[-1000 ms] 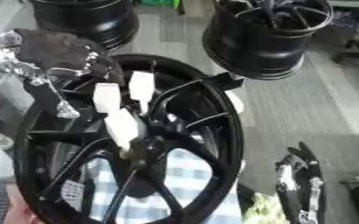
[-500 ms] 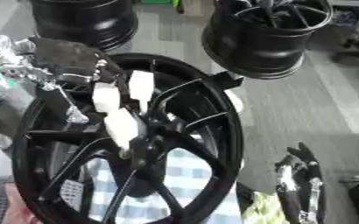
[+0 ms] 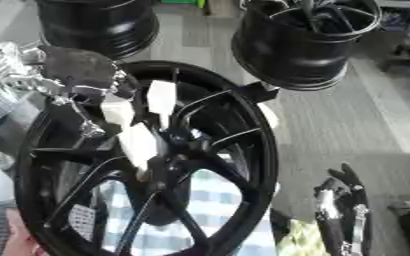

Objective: Pull the pin out of the wheel hub.

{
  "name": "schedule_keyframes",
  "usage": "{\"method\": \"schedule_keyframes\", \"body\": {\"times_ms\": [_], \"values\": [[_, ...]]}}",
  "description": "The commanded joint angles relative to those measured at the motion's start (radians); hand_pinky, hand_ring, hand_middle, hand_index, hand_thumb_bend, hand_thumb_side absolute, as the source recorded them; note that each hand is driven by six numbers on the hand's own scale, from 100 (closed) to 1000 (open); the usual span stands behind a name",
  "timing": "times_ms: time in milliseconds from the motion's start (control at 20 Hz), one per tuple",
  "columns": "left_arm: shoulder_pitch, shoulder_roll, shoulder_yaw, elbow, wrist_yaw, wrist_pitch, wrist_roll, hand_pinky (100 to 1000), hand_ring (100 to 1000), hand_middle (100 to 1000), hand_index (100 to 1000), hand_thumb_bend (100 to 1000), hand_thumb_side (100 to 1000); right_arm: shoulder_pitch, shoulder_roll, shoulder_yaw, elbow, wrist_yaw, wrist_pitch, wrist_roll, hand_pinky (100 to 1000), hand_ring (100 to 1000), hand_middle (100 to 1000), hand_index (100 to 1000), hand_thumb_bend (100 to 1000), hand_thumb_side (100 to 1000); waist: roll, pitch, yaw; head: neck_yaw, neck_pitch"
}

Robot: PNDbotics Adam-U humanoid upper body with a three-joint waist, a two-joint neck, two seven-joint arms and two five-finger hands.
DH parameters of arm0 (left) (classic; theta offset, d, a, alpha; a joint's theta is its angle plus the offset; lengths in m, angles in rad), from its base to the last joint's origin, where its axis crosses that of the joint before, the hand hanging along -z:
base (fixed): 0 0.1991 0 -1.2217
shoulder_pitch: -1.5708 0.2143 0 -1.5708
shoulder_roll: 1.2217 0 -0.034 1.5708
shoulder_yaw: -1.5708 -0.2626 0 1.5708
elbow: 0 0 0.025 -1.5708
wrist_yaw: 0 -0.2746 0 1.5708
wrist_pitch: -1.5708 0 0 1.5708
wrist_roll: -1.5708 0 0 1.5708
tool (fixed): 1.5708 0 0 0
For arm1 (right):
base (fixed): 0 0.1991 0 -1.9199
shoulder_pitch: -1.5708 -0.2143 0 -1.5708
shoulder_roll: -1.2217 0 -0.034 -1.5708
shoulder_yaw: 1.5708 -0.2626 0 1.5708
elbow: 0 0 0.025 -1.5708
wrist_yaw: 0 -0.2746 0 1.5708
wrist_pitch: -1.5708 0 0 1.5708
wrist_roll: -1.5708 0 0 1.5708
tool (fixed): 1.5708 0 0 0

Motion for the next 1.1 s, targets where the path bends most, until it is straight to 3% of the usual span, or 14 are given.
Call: {"method": "schedule_keyframes", "body": {"times_ms": [50, 400, 750, 1100], "values": [[-0.024, 0.026, 0.027, -0.014, 0.024, -0.197, -0.215, 543, 502, 522, 696, 100, 155, -0.007, -0.006, -0.004, -0.009, -0.001, -0.002, 0.002, 517, 531, 712, 881, 100, 568, 0.004, -0.012, 0.002, 0.002, -0.011], [-0.059, 0.078, 0.084, -0.078, 0.108, -0.14, -0.209, 526, 480, 496, 675, 100, 128, -0.007, -0.008, -0.009, -0.006, -0.001, -0.003, -0.004, 517, 530, 712, 881, 100, 570, 0.011, -0.012, 0.011, 0.0, -0.008], [-0.09, 0.167, 0.182, -0.191, 0.166, -0.079, -0.156, 531, 482, 495, 675, 100, 102, -0.004, -0.014, -0.019, -0.002, 0.004, -0.003, -0.013, 517, 530, 711, 881, 100, 573, 0.023, -0.013, 0.033, 0.0, 0.006], [0.022, 0.33, 0.325, -0.272, 0.179, -0.005, -0.052, 533, 480, 494, 677, 100, 100, 0.006, -0.025, -0.033, -0.005, 0.015, 0.001, -0.026, 516, 528, 711, 881, 100, 569, 0.035, -0.017, 0.064, -0.006, 0.007]]}}
